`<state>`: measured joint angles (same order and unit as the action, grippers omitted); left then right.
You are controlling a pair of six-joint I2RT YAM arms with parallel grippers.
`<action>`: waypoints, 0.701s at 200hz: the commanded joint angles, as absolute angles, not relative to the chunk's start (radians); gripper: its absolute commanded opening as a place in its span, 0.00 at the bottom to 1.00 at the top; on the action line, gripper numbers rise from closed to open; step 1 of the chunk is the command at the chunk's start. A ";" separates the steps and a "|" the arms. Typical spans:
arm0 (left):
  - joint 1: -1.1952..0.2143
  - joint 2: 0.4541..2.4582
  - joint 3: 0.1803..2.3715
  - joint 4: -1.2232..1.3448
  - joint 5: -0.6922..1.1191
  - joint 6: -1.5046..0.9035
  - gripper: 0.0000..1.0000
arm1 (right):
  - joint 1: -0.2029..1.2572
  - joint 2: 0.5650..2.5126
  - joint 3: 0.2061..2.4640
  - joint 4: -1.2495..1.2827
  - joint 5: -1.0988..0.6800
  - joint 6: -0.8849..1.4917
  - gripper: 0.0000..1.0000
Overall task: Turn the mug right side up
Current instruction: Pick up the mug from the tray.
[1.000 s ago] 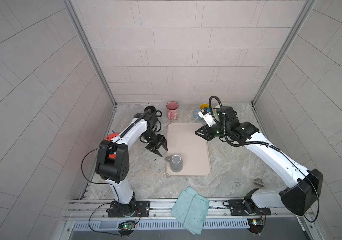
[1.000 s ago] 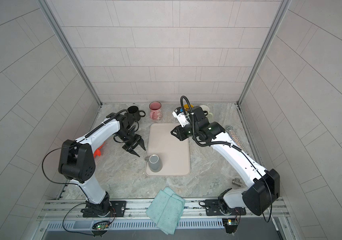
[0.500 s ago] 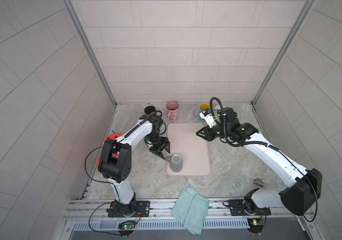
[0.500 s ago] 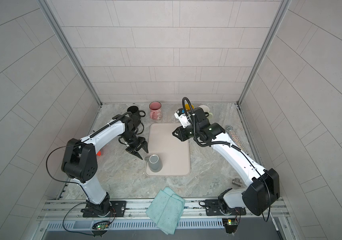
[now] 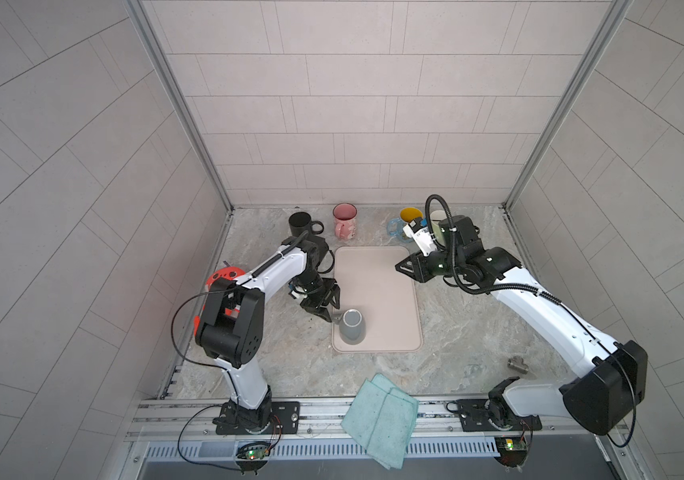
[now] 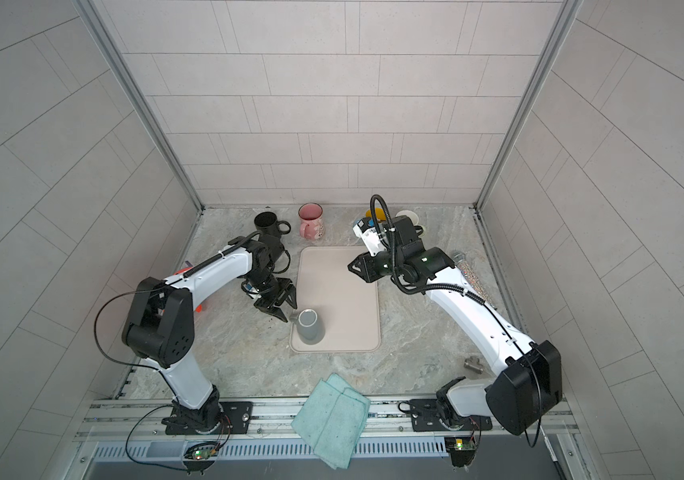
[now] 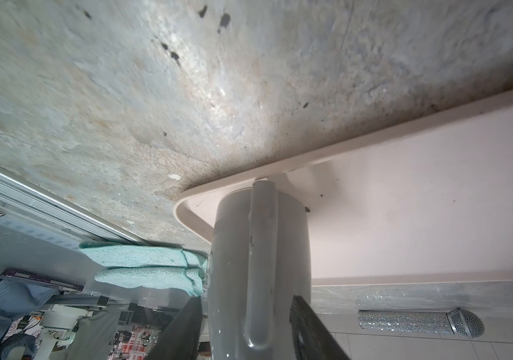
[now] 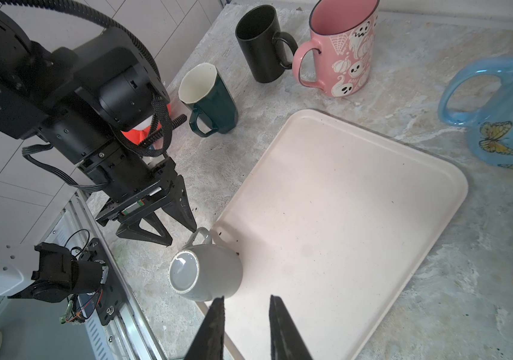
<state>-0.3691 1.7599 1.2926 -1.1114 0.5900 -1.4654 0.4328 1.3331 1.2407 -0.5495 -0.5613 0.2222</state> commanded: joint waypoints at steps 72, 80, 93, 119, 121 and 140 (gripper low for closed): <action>-0.409 1.805 1.261 -1.089 0.597 -1.506 0.52 | 0.422 1.290 1.215 -0.538 -0.575 0.228 0.26; -0.411 1.809 1.256 -1.081 0.601 -1.511 0.52 | 0.420 1.290 1.213 -0.538 -0.575 0.229 0.26; -0.418 1.814 1.252 -1.069 0.603 -1.518 0.52 | 0.418 1.287 1.210 -0.538 -0.575 0.229 0.26; -0.425 1.827 1.254 -1.059 0.604 -1.520 0.51 | 0.415 1.283 1.207 -0.538 -0.574 0.230 0.26; -0.425 1.829 1.254 -1.059 0.604 -1.521 0.51 | 0.414 1.283 1.207 -0.538 -0.574 0.229 0.26; -0.429 1.840 1.252 -1.052 0.608 -1.521 0.50 | 0.413 1.283 1.206 -0.537 -0.575 0.232 0.26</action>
